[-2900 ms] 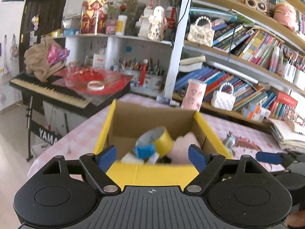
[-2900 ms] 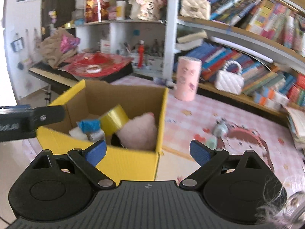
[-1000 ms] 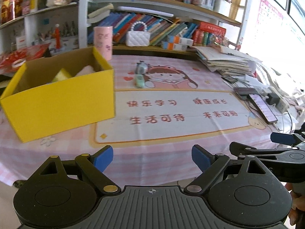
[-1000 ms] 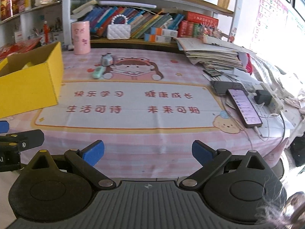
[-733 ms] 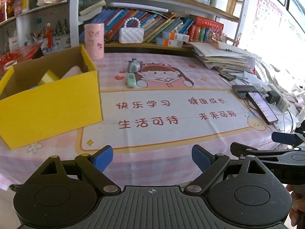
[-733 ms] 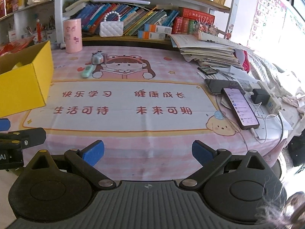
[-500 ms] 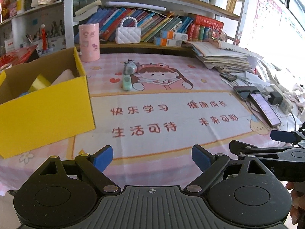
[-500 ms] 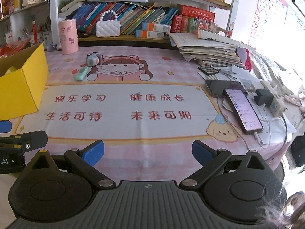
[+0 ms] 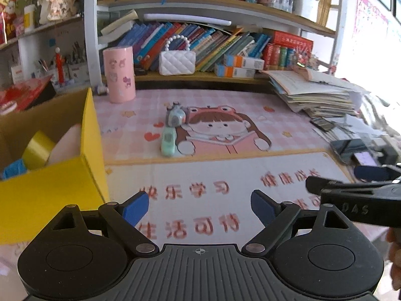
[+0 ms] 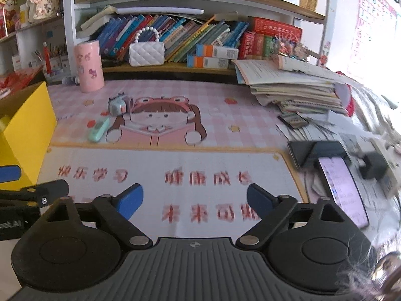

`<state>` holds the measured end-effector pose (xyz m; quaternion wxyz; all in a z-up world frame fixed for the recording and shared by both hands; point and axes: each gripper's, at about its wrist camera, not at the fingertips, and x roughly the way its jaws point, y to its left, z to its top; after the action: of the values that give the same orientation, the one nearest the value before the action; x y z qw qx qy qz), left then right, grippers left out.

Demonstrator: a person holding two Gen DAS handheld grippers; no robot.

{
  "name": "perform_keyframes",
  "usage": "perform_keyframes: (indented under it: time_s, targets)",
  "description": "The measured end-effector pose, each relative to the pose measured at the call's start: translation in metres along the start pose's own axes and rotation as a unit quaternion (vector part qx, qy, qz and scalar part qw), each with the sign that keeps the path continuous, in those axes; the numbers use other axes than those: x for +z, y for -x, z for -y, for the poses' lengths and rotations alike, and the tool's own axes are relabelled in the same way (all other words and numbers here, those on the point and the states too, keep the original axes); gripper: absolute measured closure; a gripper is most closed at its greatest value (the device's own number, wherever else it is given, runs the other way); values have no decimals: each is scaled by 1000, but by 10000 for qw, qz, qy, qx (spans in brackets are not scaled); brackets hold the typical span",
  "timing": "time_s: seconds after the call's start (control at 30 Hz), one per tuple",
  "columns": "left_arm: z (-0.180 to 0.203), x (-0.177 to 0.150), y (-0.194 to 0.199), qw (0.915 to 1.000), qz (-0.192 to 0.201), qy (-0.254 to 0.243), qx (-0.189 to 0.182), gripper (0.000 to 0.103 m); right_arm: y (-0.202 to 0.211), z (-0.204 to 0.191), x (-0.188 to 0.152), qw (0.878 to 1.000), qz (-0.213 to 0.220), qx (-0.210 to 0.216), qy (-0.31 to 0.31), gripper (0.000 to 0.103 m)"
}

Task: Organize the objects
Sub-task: 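Move both open tools back toward the mint stapler and grey toy car, then grasp the mint-green stapler with the left tool, then grasp the grey toy car with the right tool while the left tool holds the stapler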

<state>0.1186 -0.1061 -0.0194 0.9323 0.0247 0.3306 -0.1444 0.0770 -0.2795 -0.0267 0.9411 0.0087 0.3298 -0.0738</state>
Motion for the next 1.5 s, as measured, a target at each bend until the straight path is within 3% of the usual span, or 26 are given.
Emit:
perform_keyframes:
  time_s: [0.37, 0.67, 0.8, 1.0, 1.07, 1.23, 1.37, 1.5]
  targets:
    - [-1, 38, -72, 9967, -143, 391, 700, 42, -44, 29, 37, 9977, 215, 643, -30, 21]
    - [-12, 61, -145, 9904, -341, 620, 1189, 53, -74, 41, 50, 9965, -5, 838, -82, 20]
    - [-17, 65, -172, 9888, -385, 547, 1331, 57, -76, 46, 49, 9959, -15, 906, 14, 19]
    - [-20, 63, -194, 9894, -478, 443, 1296, 72, -77, 56, 50, 9964, 25, 848, 18, 16]
    - [-22, 64, -196, 9906, -459, 450, 1210, 80, -79, 58, 51, 9964, 7, 848, -2, 16]
    - [-25, 70, -178, 9922, -437, 711, 926, 80, -87, 54, 56, 9952, 4, 975, 78, 15]
    - [-28, 73, -126, 9925, -205, 1076, 539, 80, -104, 44, 65, 9928, 14, 1191, 161, 14]
    - [-40, 73, -67, 9900, 139, 1322, 469, 80, -134, 23, 74, 9867, 32, 1574, 413, 14]
